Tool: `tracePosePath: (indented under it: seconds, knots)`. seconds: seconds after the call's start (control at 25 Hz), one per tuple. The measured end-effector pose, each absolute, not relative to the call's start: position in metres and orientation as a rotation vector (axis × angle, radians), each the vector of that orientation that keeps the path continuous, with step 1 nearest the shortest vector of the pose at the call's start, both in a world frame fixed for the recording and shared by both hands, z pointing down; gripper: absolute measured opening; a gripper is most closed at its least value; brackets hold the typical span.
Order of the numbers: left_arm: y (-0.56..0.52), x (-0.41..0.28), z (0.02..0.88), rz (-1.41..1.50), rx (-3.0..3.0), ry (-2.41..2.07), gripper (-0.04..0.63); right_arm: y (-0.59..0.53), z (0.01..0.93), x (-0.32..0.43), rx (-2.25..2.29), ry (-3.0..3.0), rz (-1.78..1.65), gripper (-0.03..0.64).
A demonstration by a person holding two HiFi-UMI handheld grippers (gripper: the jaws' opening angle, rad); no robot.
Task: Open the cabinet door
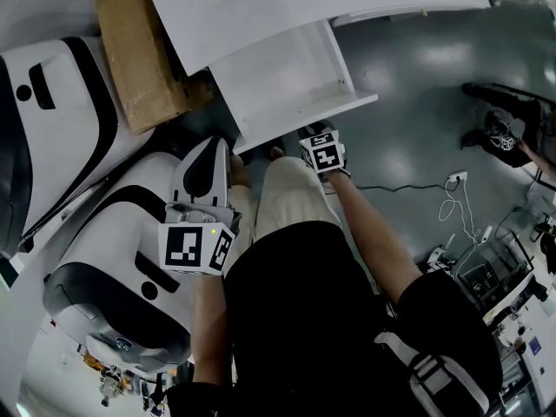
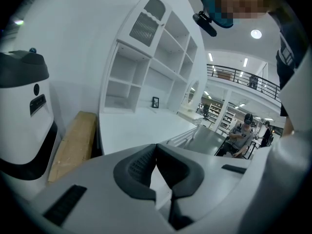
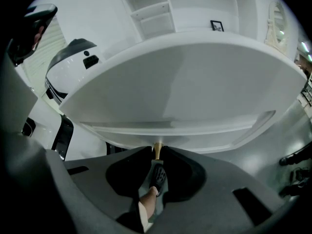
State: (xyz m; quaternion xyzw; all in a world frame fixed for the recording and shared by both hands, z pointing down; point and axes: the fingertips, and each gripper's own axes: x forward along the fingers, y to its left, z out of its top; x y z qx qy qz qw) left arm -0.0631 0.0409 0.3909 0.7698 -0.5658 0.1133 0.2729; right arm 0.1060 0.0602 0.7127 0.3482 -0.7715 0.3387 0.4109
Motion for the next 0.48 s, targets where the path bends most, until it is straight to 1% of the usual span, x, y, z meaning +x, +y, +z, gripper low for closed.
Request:
tracePosePath:
  seconds: [0.32,0.48]
  knots:
    - [0.039,-0.071,0.374,0.313,2.08,-1.559,0.022,0.064,0.701,0.112,0.904,-1.943,0.852,0.103]
    - [0.037,-0.073,0.366,0.314,2.092,-1.574,0.023,0.064,0.685,0.115,0.9,-1.966,0.829,0.091]
